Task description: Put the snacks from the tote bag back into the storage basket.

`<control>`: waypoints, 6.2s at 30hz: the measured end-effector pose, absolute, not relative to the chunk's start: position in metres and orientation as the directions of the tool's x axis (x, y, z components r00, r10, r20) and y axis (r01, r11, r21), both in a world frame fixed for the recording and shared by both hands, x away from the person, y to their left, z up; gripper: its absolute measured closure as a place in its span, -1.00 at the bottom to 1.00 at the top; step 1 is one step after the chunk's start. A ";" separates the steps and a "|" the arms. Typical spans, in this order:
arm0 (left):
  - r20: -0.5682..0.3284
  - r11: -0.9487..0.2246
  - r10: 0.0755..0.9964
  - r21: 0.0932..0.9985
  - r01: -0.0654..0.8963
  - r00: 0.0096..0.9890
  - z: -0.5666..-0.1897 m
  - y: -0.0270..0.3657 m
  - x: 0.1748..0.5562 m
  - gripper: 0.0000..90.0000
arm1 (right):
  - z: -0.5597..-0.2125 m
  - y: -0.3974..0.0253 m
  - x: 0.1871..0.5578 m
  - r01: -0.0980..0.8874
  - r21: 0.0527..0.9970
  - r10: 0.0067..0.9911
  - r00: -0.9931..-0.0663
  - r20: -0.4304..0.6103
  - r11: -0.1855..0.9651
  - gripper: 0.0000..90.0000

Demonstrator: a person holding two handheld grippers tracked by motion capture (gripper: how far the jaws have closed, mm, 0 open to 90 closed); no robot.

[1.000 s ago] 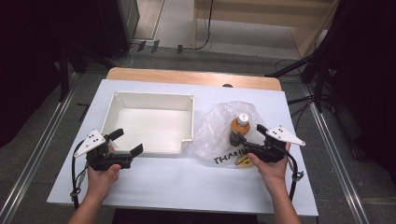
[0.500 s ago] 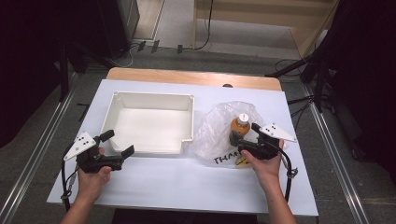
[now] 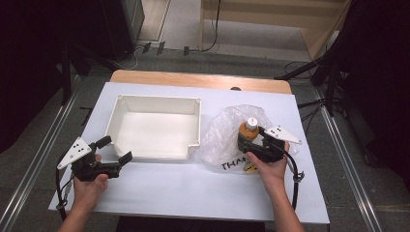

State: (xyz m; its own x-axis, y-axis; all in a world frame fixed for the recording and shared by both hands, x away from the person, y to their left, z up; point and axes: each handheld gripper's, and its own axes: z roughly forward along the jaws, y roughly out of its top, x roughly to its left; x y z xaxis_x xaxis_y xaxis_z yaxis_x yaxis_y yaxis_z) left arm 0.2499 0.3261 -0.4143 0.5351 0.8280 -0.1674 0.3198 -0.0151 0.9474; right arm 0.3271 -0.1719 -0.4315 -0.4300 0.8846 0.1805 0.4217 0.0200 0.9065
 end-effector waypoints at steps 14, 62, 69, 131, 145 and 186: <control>-0.174 -0.009 0.831 0.945 0.326 0.529 -0.416 0.328 0.251 -1.00 | -0.433 -0.168 0.332 0.426 0.904 0.880 -0.438 0.184 0.023 -0.41; -0.187 -0.001 0.828 0.942 0.335 0.528 -0.417 0.330 0.252 -1.00 | -0.428 -0.166 0.328 0.420 0.907 0.893 -0.403 0.203 -0.017 -0.31; -0.188 0.000 0.829 0.942 0.336 0.527 -0.417 0.331 0.252 -1.00 | -0.416 -0.170 0.325 0.398 0.917 0.895 -0.402 0.193 -0.019 -0.31; -0.170 -0.018 0.826 0.945 0.326 0.537 -0.416 0.327 0.252 -1.00 | -0.330 -0.156 0.307 0.311 0.950 0.873 -0.458 0.166 -0.018 -0.32; -0.166 -0.018 0.827 0.947 0.320 0.537 -0.416 0.329 0.251 -1.00 | -0.334 -0.133 0.316 0.319 0.948 0.862 -0.480 0.161 0.000 -0.32; -0.164 -0.010 0.826 0.952 0.305 0.539 -0.413 0.331 0.249 -1.00 | -0.336 -0.096 0.333 0.335 0.942 0.844 -0.512 0.161 0.023 -0.32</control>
